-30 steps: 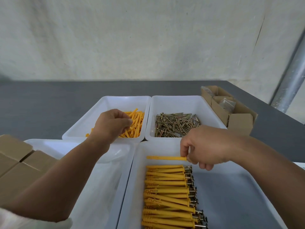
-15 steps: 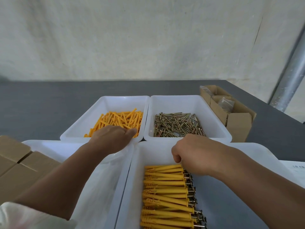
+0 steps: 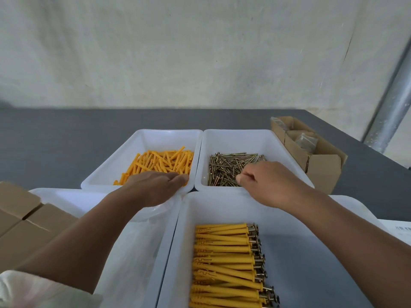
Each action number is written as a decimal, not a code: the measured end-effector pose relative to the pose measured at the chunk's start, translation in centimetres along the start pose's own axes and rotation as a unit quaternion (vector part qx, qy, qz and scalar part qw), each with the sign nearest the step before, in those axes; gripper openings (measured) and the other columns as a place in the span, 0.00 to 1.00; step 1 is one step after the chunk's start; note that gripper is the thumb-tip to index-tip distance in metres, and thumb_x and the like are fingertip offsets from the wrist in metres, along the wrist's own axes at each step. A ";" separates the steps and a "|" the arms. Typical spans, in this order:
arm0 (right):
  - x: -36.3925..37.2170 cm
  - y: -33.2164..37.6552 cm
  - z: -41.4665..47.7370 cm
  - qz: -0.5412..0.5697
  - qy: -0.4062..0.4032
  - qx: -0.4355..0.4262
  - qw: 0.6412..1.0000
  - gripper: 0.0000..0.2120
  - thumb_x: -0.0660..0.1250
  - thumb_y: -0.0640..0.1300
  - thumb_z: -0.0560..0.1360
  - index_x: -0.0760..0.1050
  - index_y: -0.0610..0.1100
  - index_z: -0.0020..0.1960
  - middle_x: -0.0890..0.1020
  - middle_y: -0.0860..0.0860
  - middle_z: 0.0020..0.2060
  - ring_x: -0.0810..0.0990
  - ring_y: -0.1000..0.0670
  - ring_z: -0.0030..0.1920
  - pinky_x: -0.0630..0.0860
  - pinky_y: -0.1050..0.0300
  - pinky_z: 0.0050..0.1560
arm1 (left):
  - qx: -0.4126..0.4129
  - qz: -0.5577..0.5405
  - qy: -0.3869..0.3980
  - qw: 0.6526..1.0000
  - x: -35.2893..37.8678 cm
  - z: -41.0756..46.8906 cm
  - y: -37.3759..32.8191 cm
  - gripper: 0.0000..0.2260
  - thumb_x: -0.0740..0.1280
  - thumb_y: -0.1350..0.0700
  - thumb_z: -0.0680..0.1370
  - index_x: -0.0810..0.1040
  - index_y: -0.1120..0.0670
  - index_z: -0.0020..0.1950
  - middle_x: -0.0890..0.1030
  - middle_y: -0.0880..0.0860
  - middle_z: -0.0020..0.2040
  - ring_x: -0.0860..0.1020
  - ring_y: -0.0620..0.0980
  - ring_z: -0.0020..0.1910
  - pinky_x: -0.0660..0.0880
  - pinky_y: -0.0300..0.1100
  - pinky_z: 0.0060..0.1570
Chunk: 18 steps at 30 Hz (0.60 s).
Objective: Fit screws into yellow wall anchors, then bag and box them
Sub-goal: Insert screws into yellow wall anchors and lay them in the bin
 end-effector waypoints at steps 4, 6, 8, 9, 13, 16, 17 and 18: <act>2.5 -1.8 1.1 -0.007 0.081 0.052 0.995 0.21 0.46 0.60 0.82 0.67 0.52 0.38 0.75 0.54 0.39 0.74 0.52 0.43 0.68 0.54 0.42 | 0.009 -0.018 0.003 1.000 0.1 0.1 0.0 0.25 0.43 0.33 0.80 0.64 0.36 0.74 0.69 0.46 0.74 0.66 0.52 0.72 0.61 0.41 0.54; 3.2 -1.9 1.6 -0.014 0.123 0.059 0.991 0.23 0.44 0.60 0.82 0.72 0.50 0.46 0.77 0.52 0.48 0.76 0.47 0.54 0.71 0.49 0.53 | 0.015 -0.024 0.005 1.000 0.1 0.2 -0.1 0.25 0.44 0.34 0.81 0.66 0.37 0.73 0.70 0.46 0.73 0.66 0.52 0.72 0.61 0.41 0.54; 3.9 -1.7 2.2 -0.033 0.167 0.060 0.984 0.23 0.44 0.57 0.82 0.74 0.48 0.60 0.76 0.48 0.61 0.73 0.45 0.62 0.69 0.45 0.63 | 0.018 -0.029 0.001 0.999 0.0 0.3 -0.2 0.23 0.45 0.35 0.81 0.69 0.37 0.71 0.73 0.47 0.71 0.69 0.51 0.69 0.62 0.41 0.53; 4.2 -1.6 2.5 -0.043 0.189 0.054 0.980 0.22 0.45 0.54 0.82 0.73 0.47 0.64 0.75 0.47 0.65 0.72 0.45 0.64 0.68 0.46 0.65 | 0.018 -0.031 -0.001 0.999 0.0 0.3 -0.1 0.23 0.45 0.36 0.81 0.70 0.37 0.70 0.74 0.47 0.70 0.70 0.51 0.68 0.62 0.41 0.52; 5.0 -1.0 3.5 -0.048 0.240 0.030 0.969 0.13 0.50 0.42 0.80 0.70 0.44 0.42 0.77 0.47 0.49 0.72 0.52 0.44 0.68 0.55 0.47 | 0.011 -0.028 0.006 1.000 0.1 0.3 0.1 0.23 0.46 0.35 0.81 0.68 0.37 0.72 0.72 0.46 0.72 0.68 0.51 0.70 0.62 0.42 0.53; 5.1 -0.2 3.5 -0.066 0.258 0.008 0.964 0.11 0.53 0.38 0.80 0.67 0.41 0.39 0.75 0.45 0.41 0.71 0.50 0.37 0.63 0.58 0.36 | 0.002 -0.026 0.004 1.000 0.2 0.4 0.2 0.24 0.47 0.35 0.81 0.72 0.40 0.70 0.74 0.47 0.70 0.70 0.51 0.69 0.65 0.43 0.55; 5.2 -0.1 3.5 -0.072 0.264 0.003 0.962 0.11 0.54 0.37 0.80 0.71 0.38 0.42 0.77 0.42 0.43 0.75 0.46 0.40 0.64 0.57 0.37 | 0.001 -0.025 0.000 1.000 0.2 0.4 0.1 0.24 0.47 0.35 0.81 0.75 0.41 0.68 0.76 0.47 0.68 0.71 0.51 0.66 0.67 0.43 0.55; 5.3 0.0 3.5 -0.080 0.267 -0.006 0.960 0.11 0.55 0.38 0.80 0.75 0.35 0.47 0.79 0.40 0.47 0.79 0.43 0.45 0.65 0.57 0.39 | 0.001 -0.023 -0.005 1.000 0.2 0.4 0.1 0.24 0.47 0.36 0.81 0.77 0.42 0.65 0.78 0.48 0.65 0.73 0.51 0.63 0.68 0.44 0.55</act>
Point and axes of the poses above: each hand's wrist, its own z-axis towards the middle knuckle, its own x-axis out of the palm, y = z × x, the point moved 8 cm from there along z, towards the middle knuckle
